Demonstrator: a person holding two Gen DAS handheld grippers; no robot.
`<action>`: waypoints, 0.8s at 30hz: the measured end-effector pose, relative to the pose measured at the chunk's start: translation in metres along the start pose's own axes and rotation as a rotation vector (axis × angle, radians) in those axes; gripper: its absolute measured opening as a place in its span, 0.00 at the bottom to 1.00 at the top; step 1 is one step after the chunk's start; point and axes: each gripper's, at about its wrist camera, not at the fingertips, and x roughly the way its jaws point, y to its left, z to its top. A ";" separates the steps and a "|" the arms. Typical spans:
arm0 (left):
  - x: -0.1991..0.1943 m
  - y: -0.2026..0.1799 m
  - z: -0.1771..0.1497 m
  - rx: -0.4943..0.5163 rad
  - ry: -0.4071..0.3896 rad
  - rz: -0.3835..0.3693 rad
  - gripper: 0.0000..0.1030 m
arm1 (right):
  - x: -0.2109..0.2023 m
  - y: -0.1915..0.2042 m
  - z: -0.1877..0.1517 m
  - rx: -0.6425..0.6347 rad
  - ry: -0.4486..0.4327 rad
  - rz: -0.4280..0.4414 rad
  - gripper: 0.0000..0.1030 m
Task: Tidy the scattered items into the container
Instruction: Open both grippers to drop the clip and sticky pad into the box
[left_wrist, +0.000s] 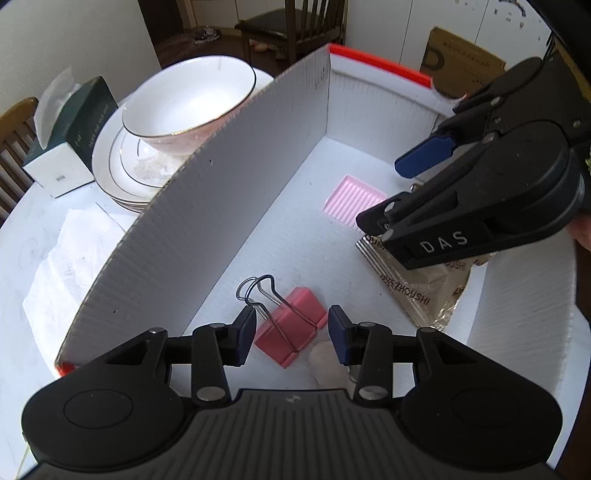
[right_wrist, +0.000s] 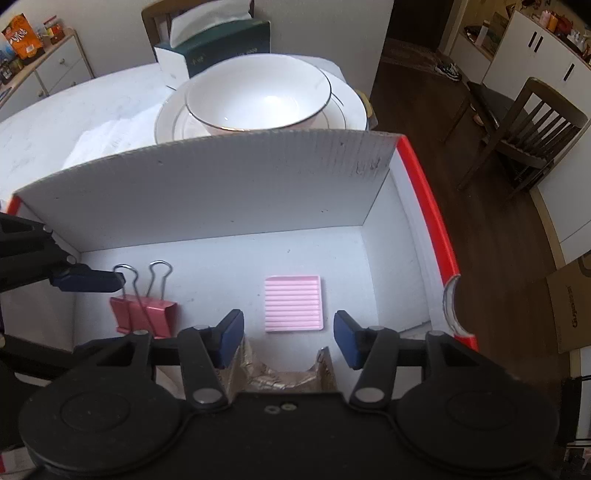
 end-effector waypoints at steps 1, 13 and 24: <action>-0.005 0.000 -0.001 -0.005 -0.010 -0.001 0.40 | -0.003 0.001 -0.003 -0.002 -0.006 0.003 0.53; -0.041 -0.001 -0.012 -0.060 -0.134 0.011 0.40 | -0.045 0.011 -0.013 -0.020 -0.087 0.039 0.55; -0.073 -0.006 -0.032 -0.104 -0.217 0.033 0.40 | -0.076 0.022 -0.032 -0.020 -0.144 0.041 0.63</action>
